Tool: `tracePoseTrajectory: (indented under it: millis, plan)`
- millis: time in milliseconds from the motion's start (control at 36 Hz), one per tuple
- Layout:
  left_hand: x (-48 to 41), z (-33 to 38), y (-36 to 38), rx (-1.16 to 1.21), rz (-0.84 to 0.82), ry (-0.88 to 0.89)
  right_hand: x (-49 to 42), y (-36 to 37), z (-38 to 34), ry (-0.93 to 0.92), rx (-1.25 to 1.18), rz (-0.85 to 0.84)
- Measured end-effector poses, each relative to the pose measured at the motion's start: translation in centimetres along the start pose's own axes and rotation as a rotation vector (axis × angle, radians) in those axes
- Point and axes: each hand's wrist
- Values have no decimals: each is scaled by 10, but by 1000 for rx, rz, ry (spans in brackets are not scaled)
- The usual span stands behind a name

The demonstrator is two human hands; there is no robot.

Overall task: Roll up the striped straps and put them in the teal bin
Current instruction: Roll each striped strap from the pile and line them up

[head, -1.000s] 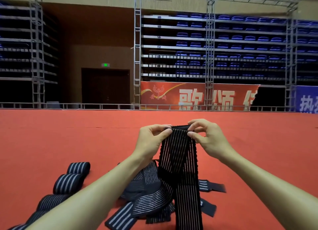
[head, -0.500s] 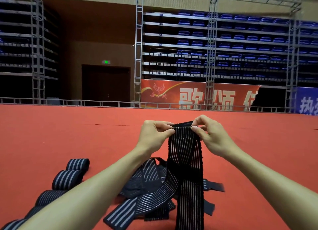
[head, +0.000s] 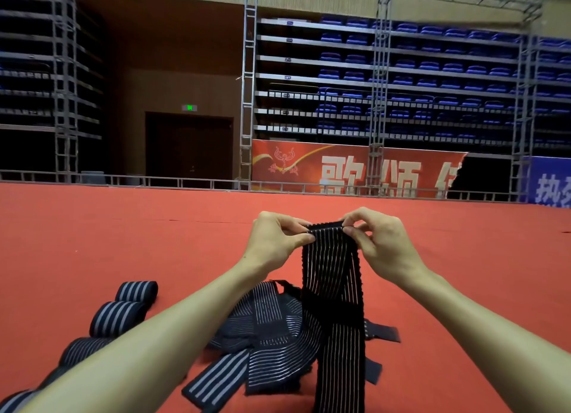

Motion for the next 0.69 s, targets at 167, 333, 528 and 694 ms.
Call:
tracePoseTrajectory:
  millis: [167, 333, 528, 694]
  plan:
    - [5, -2, 4, 23, 15, 16, 1, -2, 3, 71, -17, -3]
    - [8, -1, 5, 16, 32, 35, 4, -1, 2, 103, -51, -9]
    - [7, -3, 5, 4, 59, 16, 4, 3, 5, 117, -80, 22]
    - [9, -4, 5, 8, 66, -38, 7, 6, 6, 139, -140, 28]
Point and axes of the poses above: each hand's wrist, its own x-axis away from the middle knuckle, its own y-axis out of the palm, z = x × y, and after that the axes turned 12 degrees about -x, right-handed
